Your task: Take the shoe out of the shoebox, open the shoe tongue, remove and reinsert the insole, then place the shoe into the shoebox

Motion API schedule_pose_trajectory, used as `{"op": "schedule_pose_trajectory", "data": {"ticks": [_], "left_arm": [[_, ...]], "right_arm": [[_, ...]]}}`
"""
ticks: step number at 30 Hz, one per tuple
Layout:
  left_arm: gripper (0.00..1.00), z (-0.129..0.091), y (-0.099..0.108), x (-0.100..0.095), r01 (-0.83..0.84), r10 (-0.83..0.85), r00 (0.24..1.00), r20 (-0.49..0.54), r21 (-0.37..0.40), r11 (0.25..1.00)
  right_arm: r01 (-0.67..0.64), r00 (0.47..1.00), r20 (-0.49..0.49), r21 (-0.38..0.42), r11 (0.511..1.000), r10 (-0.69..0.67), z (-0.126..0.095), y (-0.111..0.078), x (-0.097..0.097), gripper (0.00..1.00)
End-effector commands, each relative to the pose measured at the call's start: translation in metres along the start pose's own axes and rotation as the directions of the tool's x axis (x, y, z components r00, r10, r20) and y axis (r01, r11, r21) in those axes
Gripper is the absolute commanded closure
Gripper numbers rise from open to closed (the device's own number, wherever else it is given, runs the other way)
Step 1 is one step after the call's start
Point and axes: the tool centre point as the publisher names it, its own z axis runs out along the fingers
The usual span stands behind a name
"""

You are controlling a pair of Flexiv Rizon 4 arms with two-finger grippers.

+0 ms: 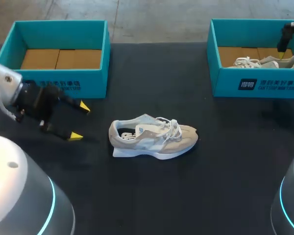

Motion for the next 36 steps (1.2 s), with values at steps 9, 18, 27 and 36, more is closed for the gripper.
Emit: {"op": "schedule_pose_trajectory", "data": {"ticks": [9, 18, 27, 36], "left_arm": [[0.0, 0.023, 0.02, 0.015, 0.189, -0.217, 0.968, 0.129, 0.197, 0.962], [0.0, 0.034, 0.029, 0.016, 0.123, -0.153, 0.979, 0.133, 0.212, 0.97], [0.0, 0.045, 0.034, 0.01, 0.125, -0.148, 0.983, 0.107, 0.195, 0.973], [0.0, 0.045, 0.034, 0.01, 0.125, -0.148, 0.983, 0.107, 0.195, 0.973]], "right_arm": [[0.0, 1.0, 0.001, -0.002, 1.0, 0.0, 0.0, -0.001, 0.0, 0.0], [0.0, 1.0, 0.001, -0.002, 1.0, 0.0, 0.0, -0.001, 0.0, 0.0], [0.0, 1.0, 0.001, -0.002, 1.0, 0.0, 0.0, -0.001, 0.0, 0.0], [0.0, 1.0, 0.001, -0.002, 1.0, 0.0, 0.0, -0.001, 0.0, 0.0]]}}
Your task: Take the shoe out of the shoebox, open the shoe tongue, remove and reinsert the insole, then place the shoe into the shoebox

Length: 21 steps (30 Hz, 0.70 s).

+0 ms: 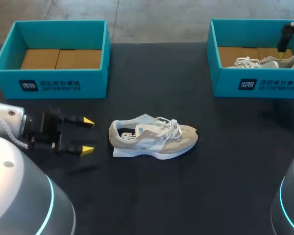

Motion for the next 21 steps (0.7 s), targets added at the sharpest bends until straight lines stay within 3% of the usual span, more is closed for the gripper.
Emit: {"op": "schedule_pose_trajectory", "data": {"ticks": [1, 14, 21], "left_arm": [[0.0, 0.0001, 0.001, -0.0002, -0.001, 0.001, 1.0, 0.0, 0.0, 1.0], [0.0, 0.0041, 0.0005, 0.0025, -0.007, 0.007, 1.0, 0.023, -0.013, 1.0], [0.0, 0.0043, 0.0003, 0.0056, 0.013, -0.014, 1.0, 0.021, 0.047, 0.999]], "right_arm": [[0.0, 1.0, 0.001, -0.002, 1.0, 0.0, 0.0003, -0.0009, -0.0002, 0.0], [0.0, 1.0, 0.001, -0.002, 1.0, 0.0, 0.0003, -0.0009, -0.0002, 0.0], [0.0, 1.0, 0.001, -0.002, 1.0, 0.0, 0.0003, -0.0009, -0.0002, 0.0]]}}
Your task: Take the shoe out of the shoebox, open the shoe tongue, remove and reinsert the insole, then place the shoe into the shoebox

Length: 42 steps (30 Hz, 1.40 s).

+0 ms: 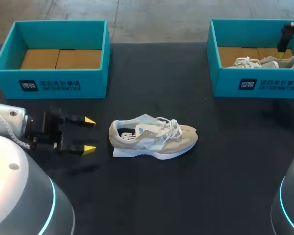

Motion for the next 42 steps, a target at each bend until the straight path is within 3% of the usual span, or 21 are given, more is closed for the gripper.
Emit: {"op": "schedule_pose_trajectory", "data": {"ticks": [1, 23, 42], "left_arm": [[0.0, -0.001, 0.006, 0.006, 0.004, -0.004, 1.0, 0.007, 0.029, 1.0], [0.0, 0.005, 0.029, -0.019, 0.004, -0.004, 1.0, 0.008, 0.063, 0.998], [0.0, 0.041, 0.025, -0.028, 0.004, -0.001, 0.999, -0.033, 0.091, 0.996]], "right_arm": [[0.0, 1.0, 0.001, -0.002, 1.0, 0.0, 0.0, -0.001, 0.0, 0.0], [0.0, 1.0, 0.001, -0.002, 1.0, 0.0, 0.0, -0.001, 0.0, 0.0], [0.0, 1.0, 0.001, -0.002, 1.0, 0.0, 0.0, -0.001, 0.0, 0.0]]}}
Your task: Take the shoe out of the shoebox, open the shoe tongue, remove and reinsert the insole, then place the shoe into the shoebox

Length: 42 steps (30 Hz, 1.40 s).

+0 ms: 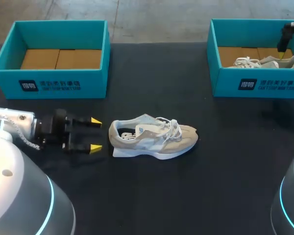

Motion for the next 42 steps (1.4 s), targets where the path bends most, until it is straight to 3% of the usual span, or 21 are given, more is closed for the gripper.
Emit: {"op": "schedule_pose_trajectory", "data": {"ticks": [1, 42], "left_arm": [[0.0, 0.012, 0.002, -0.004, 0.001, -0.001, 1.0, -0.003, 0.004, 1.0], [0.0, 0.078, -0.006, 0.007, -0.004, 0.005, 1.0, -0.028, 0.043, 0.999]], "right_arm": [[0.0, 1.0, 0.001, -0.002, 1.0, 0.0, 0.0, -0.001, 0.0, 0.0], [0.0, 1.0, 0.001, -0.002, 1.0, 0.0, 0.0, -0.001, 0.0, 0.0]]}}
